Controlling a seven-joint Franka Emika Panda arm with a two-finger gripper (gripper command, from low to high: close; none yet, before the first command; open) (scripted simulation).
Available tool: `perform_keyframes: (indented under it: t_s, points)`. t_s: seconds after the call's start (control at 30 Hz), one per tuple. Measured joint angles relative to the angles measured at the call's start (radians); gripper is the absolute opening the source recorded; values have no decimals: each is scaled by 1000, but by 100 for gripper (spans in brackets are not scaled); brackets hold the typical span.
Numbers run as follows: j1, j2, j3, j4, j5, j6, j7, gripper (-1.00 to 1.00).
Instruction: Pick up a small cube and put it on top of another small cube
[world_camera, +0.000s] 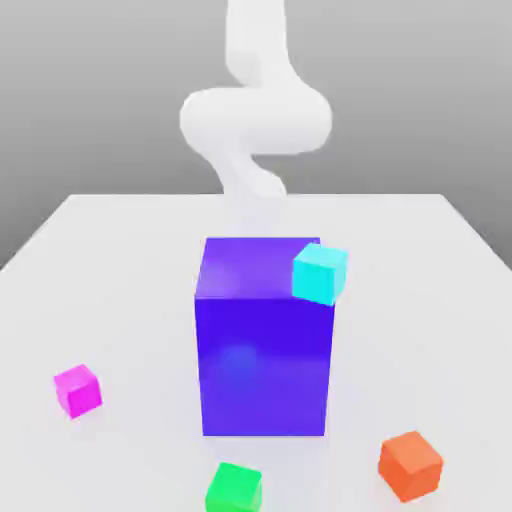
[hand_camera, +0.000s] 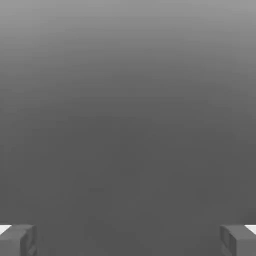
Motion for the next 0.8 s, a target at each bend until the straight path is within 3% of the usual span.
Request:
perform_keyframes:
  t_s: [0.23, 0.47, 0.63, 0.8]
  points:
    - [-85, 191, -43, -72, -178, 83, -148, 0]
    - [-146, 375, -140, -142, -292, 163, -335, 0]
    - [-185, 503, -219, -195, -314, 232, -511, 0]
    - [-212, 627, -301, -253, -268, 315, -736, 0]
